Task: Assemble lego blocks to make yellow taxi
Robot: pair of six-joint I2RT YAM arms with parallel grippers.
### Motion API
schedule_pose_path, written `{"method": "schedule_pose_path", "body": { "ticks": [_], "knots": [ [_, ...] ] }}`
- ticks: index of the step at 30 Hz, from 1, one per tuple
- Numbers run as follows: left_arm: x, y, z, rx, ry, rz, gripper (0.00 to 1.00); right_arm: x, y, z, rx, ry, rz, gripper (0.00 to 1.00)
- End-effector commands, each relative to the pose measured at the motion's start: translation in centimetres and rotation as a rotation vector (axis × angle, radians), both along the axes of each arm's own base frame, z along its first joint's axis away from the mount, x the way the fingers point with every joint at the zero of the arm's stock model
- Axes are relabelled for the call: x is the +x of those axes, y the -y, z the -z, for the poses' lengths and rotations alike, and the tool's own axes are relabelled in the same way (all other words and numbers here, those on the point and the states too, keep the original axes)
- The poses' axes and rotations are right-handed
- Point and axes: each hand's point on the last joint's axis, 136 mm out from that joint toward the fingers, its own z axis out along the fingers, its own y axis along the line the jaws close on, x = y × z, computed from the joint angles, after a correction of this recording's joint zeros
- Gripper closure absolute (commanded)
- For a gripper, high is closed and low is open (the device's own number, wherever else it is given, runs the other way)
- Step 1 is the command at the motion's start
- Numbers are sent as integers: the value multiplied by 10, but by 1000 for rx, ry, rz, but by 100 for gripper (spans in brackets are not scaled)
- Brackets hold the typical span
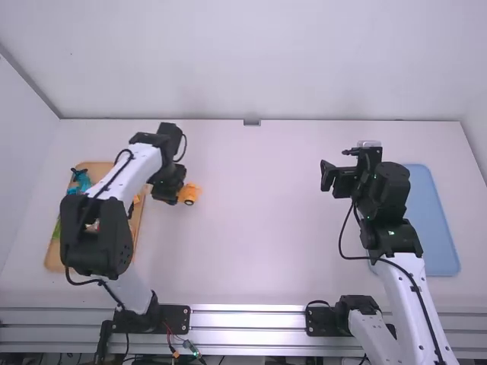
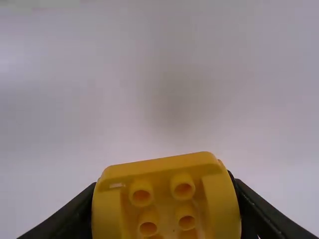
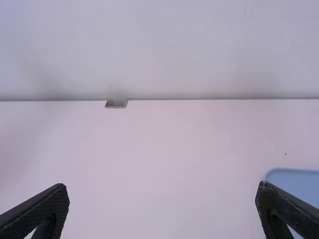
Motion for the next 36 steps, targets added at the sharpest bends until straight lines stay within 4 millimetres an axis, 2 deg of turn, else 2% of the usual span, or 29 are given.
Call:
{"method": "schedule_pose_path", "body": {
  "ticks": [1,2,4,6,10,13,19,24,30,36],
  "knots": [
    [-12,28,3,-16,-6,-56,94,2,-3,-16,3,31,-11,2],
    [-16,44,7,-22,-9,-25,94,2,-3,-16,3,31,-11,1],
    [-19,58,10,-35,-7,12,94,2,-3,-16,3,29,-11,1],
    [-22,87,19,-65,14,66,98,2,-3,-14,3,27,-11,1],
    [-38,122,44,-67,40,66,98,2,-3,-12,3,21,-11,1],
    [-48,140,54,-83,56,63,98,2,-3,-11,3,18,-11,1],
    [-53,154,56,-62,83,42,98,1,-3,-9,11,7,-7,1],
    [-56,170,71,-72,72,52,98,0,-3,-6,42,-13,7,1],
    [-50,173,82,-70,80,38,97,-1,-3,-4,42,-20,7,1],
    [-54,177,84,-96,55,2,96,-1,-3,-4,42,-20,7,2]
  ]
}}
